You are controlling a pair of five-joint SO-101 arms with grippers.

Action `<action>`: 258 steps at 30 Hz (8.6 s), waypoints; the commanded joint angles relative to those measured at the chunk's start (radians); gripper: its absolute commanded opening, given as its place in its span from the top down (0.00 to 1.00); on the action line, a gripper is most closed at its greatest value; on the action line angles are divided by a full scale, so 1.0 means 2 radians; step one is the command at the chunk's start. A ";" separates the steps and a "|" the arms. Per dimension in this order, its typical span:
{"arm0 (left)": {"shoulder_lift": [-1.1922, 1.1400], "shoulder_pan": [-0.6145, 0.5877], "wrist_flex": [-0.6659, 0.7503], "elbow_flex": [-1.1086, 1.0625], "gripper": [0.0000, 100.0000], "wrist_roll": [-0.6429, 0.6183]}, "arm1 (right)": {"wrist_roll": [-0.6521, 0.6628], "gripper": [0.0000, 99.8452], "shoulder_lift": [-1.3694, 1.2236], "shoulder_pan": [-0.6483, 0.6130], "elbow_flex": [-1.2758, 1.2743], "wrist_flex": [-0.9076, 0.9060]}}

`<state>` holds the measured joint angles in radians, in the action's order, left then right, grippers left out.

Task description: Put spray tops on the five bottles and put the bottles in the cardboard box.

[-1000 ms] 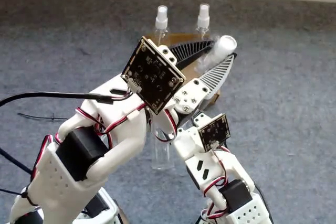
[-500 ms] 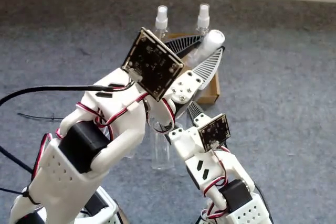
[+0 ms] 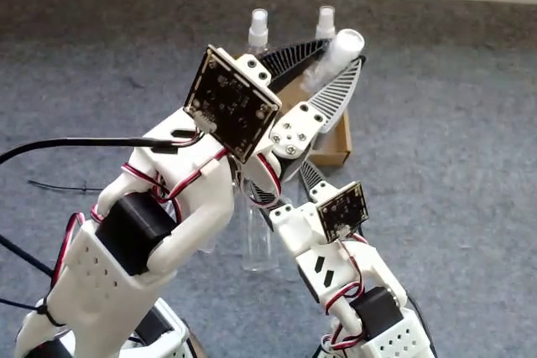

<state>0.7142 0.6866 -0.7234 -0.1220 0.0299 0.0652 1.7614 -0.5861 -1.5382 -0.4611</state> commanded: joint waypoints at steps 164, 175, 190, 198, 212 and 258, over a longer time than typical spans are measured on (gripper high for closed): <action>0.259 -0.278 -0.194 -0.289 0.90 0.102 | -0.001 1.00 -0.007 0.070 -0.023 0.144; 0.305 -0.400 -0.069 -0.529 0.90 0.086 | -0.005 1.00 -0.316 0.070 0.142 0.318; 0.313 -0.437 0.061 -0.647 0.90 0.085 | -0.002 1.00 -0.807 0.063 0.272 0.700; 0.312 -0.436 0.061 -0.649 0.90 0.085 | -0.004 1.00 -0.966 0.063 0.367 0.764; 0.310 -0.435 0.061 -0.649 0.90 0.085 | -0.002 1.00 -1.106 0.064 0.478 0.764; 0.313 -0.435 0.062 -0.657 0.90 0.085 | 0.047 0.84 -1.127 0.058 0.477 0.761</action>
<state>1.3265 -0.1757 -0.6191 -1.4415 0.2079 0.1450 -0.5109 -0.4557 -0.6345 1.0457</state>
